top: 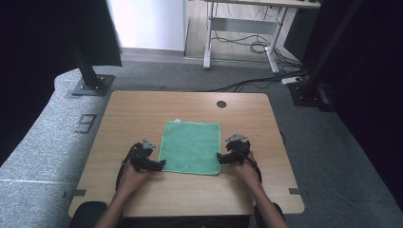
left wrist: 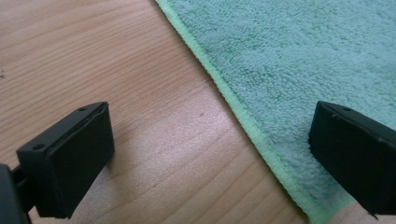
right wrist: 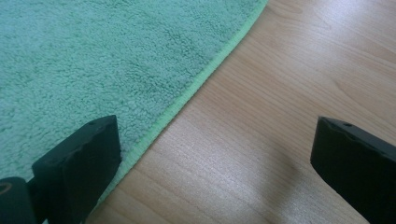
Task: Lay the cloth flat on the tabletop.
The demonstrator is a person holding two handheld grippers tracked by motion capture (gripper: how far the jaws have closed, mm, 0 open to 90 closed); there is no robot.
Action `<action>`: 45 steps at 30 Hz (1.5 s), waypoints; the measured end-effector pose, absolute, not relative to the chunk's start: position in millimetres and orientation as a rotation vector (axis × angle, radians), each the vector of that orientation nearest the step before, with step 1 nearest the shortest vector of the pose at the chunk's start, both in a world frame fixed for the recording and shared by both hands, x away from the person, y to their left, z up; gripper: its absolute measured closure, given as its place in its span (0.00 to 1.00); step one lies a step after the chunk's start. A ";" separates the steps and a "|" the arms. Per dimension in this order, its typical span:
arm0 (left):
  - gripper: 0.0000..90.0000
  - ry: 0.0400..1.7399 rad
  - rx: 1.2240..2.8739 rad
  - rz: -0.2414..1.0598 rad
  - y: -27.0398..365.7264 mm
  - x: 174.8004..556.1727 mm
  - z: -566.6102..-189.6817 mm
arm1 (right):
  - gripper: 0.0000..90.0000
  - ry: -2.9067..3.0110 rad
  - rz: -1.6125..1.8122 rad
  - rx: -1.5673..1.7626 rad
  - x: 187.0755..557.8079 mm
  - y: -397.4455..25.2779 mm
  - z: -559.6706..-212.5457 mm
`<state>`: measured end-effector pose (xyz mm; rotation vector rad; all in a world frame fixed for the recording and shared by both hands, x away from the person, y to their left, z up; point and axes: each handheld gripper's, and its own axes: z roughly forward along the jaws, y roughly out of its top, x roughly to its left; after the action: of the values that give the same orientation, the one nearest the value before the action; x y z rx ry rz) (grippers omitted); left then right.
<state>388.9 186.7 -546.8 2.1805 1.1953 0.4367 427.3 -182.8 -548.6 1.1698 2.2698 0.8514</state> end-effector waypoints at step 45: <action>0.00 1.134 2.191 0.418 232.5 359.2 -548.6 | 0.00 2.255 0.954 1.279 372.4 -230.6 -556.7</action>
<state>359.2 232.5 -548.6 2.1913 1.1341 0.4176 372.4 -230.6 -556.7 1.2791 2.2552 0.9539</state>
